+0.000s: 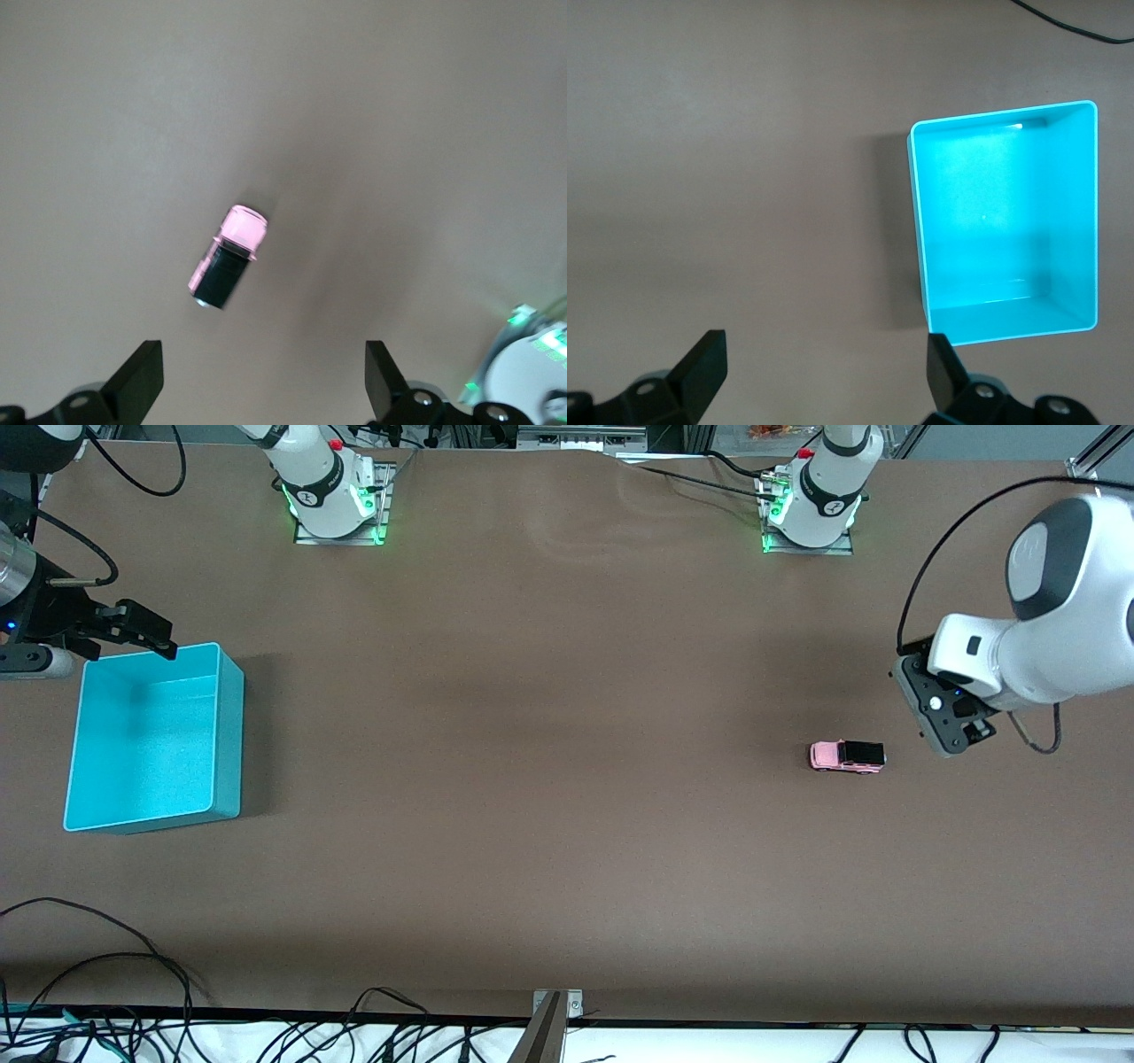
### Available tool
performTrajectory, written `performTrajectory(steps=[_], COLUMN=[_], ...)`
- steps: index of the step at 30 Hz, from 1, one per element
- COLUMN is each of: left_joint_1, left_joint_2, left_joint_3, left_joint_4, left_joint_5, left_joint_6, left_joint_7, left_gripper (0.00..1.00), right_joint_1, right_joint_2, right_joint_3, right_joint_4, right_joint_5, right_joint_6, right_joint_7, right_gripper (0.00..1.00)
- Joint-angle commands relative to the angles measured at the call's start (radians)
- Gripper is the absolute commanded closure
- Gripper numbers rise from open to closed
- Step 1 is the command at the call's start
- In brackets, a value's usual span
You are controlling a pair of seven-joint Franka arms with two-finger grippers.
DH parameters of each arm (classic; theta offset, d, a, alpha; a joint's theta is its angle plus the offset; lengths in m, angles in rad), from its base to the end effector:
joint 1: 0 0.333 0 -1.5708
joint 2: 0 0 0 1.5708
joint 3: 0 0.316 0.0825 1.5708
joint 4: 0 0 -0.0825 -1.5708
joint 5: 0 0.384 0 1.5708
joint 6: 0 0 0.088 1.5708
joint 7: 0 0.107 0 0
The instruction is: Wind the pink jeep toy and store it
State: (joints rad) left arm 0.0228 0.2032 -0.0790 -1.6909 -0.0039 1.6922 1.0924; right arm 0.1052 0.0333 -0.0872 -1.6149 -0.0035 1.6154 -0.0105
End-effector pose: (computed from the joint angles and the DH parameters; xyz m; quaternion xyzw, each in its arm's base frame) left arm 0.5988 -0.0311 0.4600 0.8355 -0.5401 -0.0824 0.0584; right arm 0.5665 0.0106 0.5889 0.9998 0.0144 -0.0163 0.0033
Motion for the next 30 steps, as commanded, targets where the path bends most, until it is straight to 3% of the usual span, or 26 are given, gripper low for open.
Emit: performTrajectory(steps=[1, 7, 16, 24, 30], left_joint_1=[0.026, 0.055, 0.068, 0.066, 0.068], left_joint_2=[0.036, 0.041, 0.111, 0.116, 0.153], left_joint_3=[-0.005, -0.005, -0.004, -0.007, -0.007], left_joint_4=[-0.052, -0.173, -0.282, -0.421, -0.449], left_joint_5=[0.019, 0.019, 0.042, 0.12, 0.147], left_joint_6=[0.093, 0.248, 0.44, 0.671, 0.751], left_joint_7=[0.145, 0.263, 0.399, 0.408, 0.409], left_gripper=[0.0, 0.0, 0.0, 0.0, 0.0], right_joint_1=[-0.002, -0.004, -0.004, -0.004, -0.004], right_joint_2=[0.008, 0.008, 0.008, 0.008, 0.008], right_joint_3=[-0.002, -0.002, -0.002, -0.002, -0.002], right_joint_4=[0.02, 0.02, 0.02, 0.02, 0.02], right_joint_5=[0.025, 0.025, 0.025, 0.025, 0.025], right_joint_6=[0.0, 0.0, 0.0, 0.0, -0.002], right_joint_7=[0.004, 0.004, 0.004, 0.004, 0.004], right_gripper=[0.0, 0.0, 0.0, 0.0, 0.0])
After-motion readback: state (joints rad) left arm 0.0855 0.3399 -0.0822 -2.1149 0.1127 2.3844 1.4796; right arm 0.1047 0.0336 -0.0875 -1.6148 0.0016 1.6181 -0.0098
